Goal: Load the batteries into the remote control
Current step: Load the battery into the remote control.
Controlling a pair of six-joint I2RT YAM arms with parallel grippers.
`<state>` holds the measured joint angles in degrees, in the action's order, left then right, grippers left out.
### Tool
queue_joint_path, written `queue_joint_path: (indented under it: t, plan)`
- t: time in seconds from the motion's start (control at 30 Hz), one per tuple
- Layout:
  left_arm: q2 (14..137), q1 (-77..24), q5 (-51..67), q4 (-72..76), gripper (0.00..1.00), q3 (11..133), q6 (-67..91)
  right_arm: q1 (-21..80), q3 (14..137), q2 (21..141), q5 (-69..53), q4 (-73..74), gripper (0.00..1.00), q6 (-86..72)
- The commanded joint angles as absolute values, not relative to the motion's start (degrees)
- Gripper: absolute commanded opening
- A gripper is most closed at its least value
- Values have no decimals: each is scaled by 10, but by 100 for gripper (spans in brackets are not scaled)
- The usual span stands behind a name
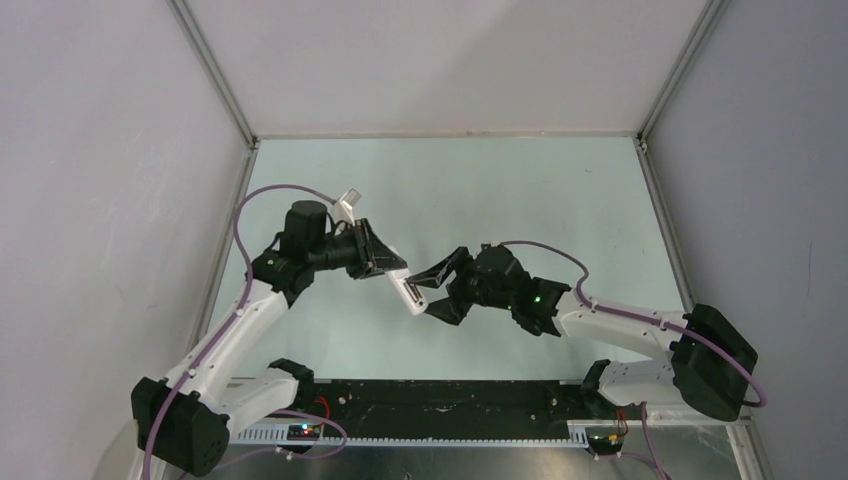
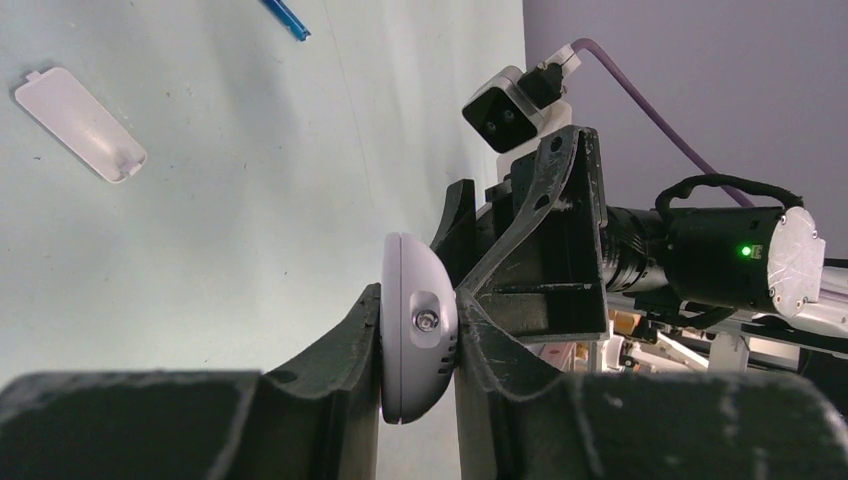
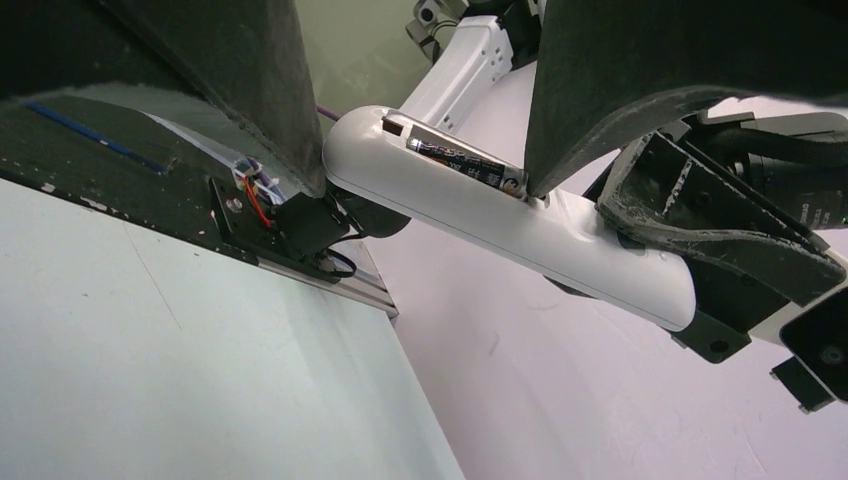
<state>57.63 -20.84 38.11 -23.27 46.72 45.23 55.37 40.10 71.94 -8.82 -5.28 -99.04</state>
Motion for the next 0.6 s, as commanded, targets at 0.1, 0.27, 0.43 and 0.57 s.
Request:
queue_joint_path:
  t: [0.1, 0.27, 0.43, 0.57]
  plan:
    - [554, -211, 461, -211, 0, 524, 554, 558, 400, 710, -56, -116, 65, -933]
    - [554, -211, 480, -212, 0, 544, 579, 557, 399, 706, -46, -140, 67, -912]
    - [555, -211, 492, -211, 0, 557, 592, 554, 392, 697, -36, -184, 68, -886]
    - [554, -211, 504, -211, 0, 564, 602, 551, 393, 692, -30, -208, 69, -859]
